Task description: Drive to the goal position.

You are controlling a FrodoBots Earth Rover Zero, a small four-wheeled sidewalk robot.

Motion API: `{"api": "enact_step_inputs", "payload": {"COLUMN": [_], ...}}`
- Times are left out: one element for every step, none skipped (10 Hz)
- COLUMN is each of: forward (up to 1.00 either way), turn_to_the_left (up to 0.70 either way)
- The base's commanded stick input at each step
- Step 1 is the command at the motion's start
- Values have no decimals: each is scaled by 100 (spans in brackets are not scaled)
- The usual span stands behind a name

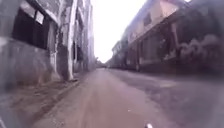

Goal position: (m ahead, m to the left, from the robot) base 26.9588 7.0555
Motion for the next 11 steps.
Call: {"api": "enact_step_inputs", "payload": {"forward": [100, 100, 100, 100, 100, 100, 100, 100, 100, 100, 100], "turn_to_the_left": [0, 0, 0, 0, 0, 0, 0, 0, 0, 0, 0]}}
